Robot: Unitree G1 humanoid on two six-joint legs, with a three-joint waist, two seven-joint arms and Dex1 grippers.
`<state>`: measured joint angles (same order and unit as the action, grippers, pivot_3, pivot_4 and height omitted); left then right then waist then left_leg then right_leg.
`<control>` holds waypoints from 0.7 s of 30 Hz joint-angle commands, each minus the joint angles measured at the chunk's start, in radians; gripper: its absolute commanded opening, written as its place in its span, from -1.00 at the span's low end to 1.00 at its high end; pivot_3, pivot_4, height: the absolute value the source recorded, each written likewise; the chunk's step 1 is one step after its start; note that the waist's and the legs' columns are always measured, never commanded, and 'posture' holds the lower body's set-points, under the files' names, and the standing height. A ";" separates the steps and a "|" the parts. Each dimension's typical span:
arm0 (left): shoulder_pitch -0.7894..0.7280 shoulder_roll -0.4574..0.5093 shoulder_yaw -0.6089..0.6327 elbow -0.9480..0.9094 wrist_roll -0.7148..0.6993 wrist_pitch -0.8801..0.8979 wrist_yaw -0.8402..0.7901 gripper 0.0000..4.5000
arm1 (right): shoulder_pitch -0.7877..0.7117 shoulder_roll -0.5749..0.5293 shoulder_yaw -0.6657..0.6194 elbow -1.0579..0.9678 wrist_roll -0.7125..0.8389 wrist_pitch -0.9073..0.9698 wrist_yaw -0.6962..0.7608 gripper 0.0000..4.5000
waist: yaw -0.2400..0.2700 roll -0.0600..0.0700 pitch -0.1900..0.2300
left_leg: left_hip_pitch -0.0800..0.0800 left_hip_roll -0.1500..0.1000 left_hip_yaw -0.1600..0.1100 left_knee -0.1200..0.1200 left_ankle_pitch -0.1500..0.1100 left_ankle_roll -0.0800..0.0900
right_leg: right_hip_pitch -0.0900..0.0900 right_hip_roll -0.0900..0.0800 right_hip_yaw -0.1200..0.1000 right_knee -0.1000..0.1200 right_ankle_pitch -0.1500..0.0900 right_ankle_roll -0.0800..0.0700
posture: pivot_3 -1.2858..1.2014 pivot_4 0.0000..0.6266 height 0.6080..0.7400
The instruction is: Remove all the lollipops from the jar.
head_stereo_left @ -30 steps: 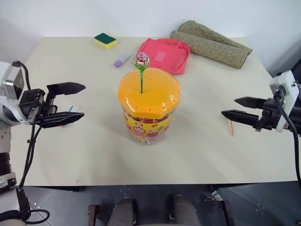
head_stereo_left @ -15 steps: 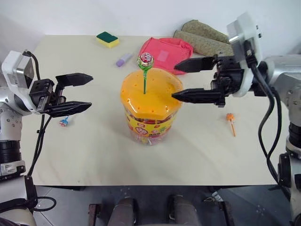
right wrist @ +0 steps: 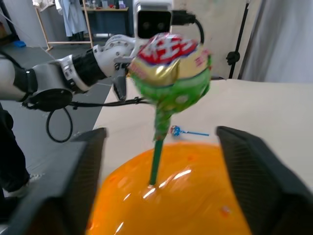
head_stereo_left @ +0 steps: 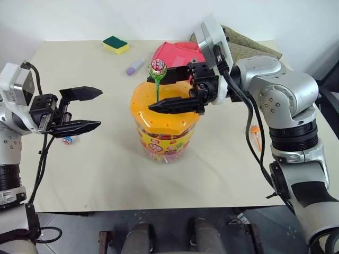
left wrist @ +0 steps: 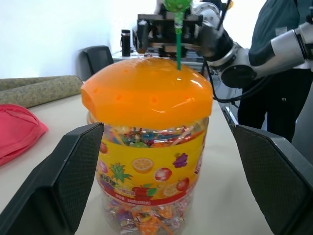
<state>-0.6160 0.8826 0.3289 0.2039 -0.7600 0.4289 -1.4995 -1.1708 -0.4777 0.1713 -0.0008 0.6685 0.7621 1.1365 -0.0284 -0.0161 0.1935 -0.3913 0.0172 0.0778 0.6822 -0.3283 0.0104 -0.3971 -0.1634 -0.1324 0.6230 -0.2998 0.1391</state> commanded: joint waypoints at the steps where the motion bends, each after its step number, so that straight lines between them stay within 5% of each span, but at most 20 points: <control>1: 0.008 0.024 0.044 -0.043 -0.027 0.004 -0.005 1.00 | -0.047 0.008 -0.042 0.003 -0.002 -0.028 0.011 -0.05 | 0.000 0.000 0.000 | 0.000 0.000 0.000 0.000 0.000 0.000 | 0.000 0.000 0.000 0.000 0.000 0.000 | 0.03 -0.52 1.00; 7: 0.018 0.022 0.052 -0.054 -0.026 0.010 -0.010 1.00 | -0.104 0.031 -0.102 0.055 -0.009 -0.070 -0.015 -0.98 | -0.002 0.000 0.000 | 0.000 0.000 0.000 0.000 0.000 0.000 | 0.000 0.000 0.000 0.000 0.000 0.000 | 0.03 -0.52 1.00; 14: 0.019 0.010 0.042 -0.070 -0.043 0.027 -0.023 1.00 | -0.174 0.044 -0.197 0.121 0.005 -0.097 -0.050 -0.99 | -0.002 0.000 0.000 | 0.000 0.000 0.000 0.000 0.000 0.000 | 0.000 0.000 0.000 0.000 0.000 0.000 | 0.03 -0.52 1.00; 21: -0.030 0.010 0.023 -0.066 -0.067 0.045 -0.039 1.00 | -0.156 -0.117 -0.240 0.180 -0.083 -0.068 -0.105 -0.99 | 0.002 0.000 0.000 | 0.000 -0.001 0.000 0.000 0.000 0.000 | 0.000 -0.001 0.000 0.000 0.000 0.000 | 0.03 -0.52 1.00</control>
<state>-0.6274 0.8807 0.3432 0.1651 -0.7987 0.4669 -1.5002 -1.3244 -0.5565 -0.0207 0.2008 0.5906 0.6844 1.0421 -0.0261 -0.0162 0.1935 -0.3917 0.0163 0.0774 0.6821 -0.3283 0.0104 -0.3972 -0.1643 -0.1321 0.6233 -0.2998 0.1391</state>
